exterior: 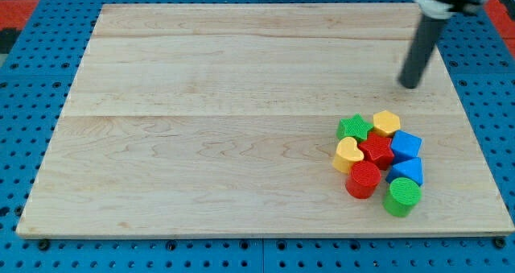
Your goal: Move the blue triangle towards the center of the board
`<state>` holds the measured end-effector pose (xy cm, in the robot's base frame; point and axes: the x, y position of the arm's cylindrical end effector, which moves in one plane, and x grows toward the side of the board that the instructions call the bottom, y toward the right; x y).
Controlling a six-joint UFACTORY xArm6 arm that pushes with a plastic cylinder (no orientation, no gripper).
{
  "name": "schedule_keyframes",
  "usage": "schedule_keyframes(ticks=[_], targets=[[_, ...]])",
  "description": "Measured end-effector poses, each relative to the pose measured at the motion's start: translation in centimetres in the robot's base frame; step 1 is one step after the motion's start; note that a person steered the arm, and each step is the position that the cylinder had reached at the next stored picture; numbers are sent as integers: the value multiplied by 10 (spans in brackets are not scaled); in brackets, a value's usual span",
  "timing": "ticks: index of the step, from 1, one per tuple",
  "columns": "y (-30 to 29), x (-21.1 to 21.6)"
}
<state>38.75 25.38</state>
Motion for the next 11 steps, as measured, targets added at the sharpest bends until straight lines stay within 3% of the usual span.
schedule_keyframes(ticks=[1, 2, 4, 5, 8, 10, 11], targets=[[34, 71], [25, 147], [-60, 176], [-78, 175], [-193, 93], [-338, 47], [-297, 34]])
